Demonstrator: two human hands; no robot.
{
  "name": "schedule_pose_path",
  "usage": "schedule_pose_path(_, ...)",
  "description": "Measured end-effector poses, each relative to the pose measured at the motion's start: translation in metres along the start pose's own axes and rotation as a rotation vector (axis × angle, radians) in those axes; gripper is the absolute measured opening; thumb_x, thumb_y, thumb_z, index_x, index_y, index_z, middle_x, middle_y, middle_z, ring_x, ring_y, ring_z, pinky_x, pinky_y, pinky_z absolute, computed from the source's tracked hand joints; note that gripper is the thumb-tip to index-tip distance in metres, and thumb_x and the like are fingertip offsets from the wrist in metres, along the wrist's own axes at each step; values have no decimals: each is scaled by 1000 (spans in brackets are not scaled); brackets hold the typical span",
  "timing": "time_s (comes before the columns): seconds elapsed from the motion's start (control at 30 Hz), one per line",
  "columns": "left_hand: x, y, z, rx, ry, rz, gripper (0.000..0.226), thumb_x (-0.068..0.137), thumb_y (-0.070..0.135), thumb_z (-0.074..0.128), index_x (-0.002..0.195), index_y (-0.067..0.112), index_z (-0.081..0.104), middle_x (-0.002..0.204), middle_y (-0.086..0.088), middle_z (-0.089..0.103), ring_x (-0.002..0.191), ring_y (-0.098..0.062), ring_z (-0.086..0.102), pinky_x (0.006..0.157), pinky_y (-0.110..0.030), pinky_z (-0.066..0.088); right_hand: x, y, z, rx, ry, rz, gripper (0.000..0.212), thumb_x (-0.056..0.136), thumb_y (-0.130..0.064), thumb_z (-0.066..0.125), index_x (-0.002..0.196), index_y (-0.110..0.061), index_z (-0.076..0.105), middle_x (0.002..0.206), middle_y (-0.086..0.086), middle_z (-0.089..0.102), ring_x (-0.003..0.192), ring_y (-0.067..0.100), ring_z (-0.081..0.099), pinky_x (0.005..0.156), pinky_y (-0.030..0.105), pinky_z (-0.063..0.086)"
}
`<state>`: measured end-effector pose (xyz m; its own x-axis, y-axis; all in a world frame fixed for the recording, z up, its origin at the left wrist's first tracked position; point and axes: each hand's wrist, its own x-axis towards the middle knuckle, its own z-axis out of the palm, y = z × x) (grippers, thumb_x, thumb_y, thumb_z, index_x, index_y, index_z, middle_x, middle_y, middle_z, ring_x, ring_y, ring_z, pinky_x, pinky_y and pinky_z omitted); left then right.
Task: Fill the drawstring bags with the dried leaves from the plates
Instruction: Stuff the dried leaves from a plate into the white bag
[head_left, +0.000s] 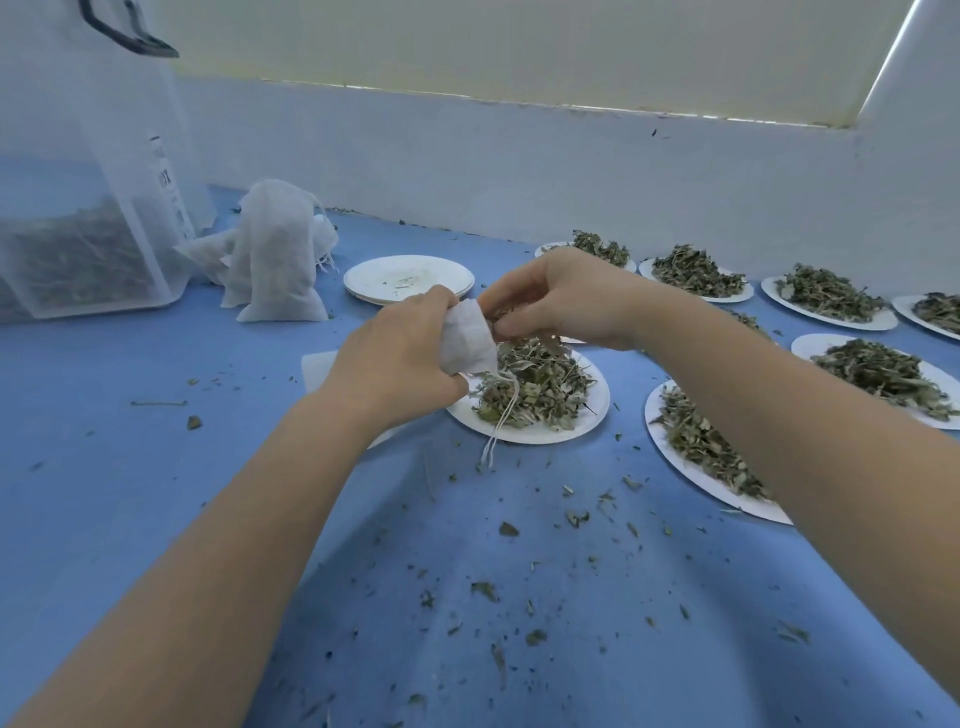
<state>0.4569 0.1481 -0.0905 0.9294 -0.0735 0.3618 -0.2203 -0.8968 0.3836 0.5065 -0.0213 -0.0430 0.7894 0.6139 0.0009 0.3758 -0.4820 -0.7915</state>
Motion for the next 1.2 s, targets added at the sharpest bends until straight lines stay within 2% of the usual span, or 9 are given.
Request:
schedule_pose_path(0.13,0,3,3,-16,15,-5,42,70,21,65,109,16,48,90,6,49,83,-18,44,69,-33,41,8,5,5,26,153,-20,13,75,-1,75,81,-12,72,76,7,73,70,13,70,77,37,58)
schedule_pose_path(0.3,-1,11,7,-106,71,-7,37,75,23,65,109,15,53,95,-2,58,88,-24,52,73,-37,44,11,6,22,18,321,-25,23,74,3,68,84,-16,61,60,-8,67,50,1,57,53,11,44)
schedule_pose_path(0.4,0,13,9,-109,61,25,35,79,25,65,110,15,53,97,-3,59,90,-23,53,74,-38,45,10,6,32,-133,362,-25,29,77,3,59,83,-24,54,65,-9,67,52,-1,51,53,14,42)
schedule_pose_path(0.63,-1,6,8,-135,39,-35,46,77,32,68,114,17,45,92,6,54,87,-18,51,72,-36,47,-1,-3,12,66,23,-50,44,83,-6,68,120,-22,50,92,-2,74,74,14,64,66,27,48)
schedule_pose_path(0.7,0,6,8,-158,52,-38,43,76,29,68,109,16,44,87,6,53,84,-19,50,65,-33,43,0,-3,12,82,86,-54,45,79,-4,71,116,-21,52,90,1,74,70,16,64,67,31,51)
schedule_pose_path(0.83,2,12,10,-189,92,11,48,78,27,68,119,18,44,88,7,52,83,-16,48,60,-27,31,8,-7,24,-37,331,-35,40,75,1,66,109,-17,57,70,-8,67,50,-3,54,47,10,41)
schedule_pose_path(0.93,1,10,11,-162,99,48,47,79,27,67,120,18,45,96,6,56,90,-20,55,71,-35,44,9,-13,28,-143,202,2,50,80,6,52,122,-21,55,62,-13,64,55,-6,53,49,6,40)
schedule_pose_path(1.07,2,3,9,-179,90,23,64,73,27,72,128,20,41,107,10,51,94,-14,51,76,-32,44,6,-12,17,-107,27,25,73,85,1,60,146,-20,27,98,-3,72,103,10,62,90,23,47)
schedule_pose_path(1.2,2,-3,4,-60,32,-73,59,69,20,68,121,19,41,100,2,56,90,-24,54,69,-34,45,3,-11,9,-37,37,9,69,83,2,63,142,-20,36,94,-7,73,85,9,66,74,17,52)
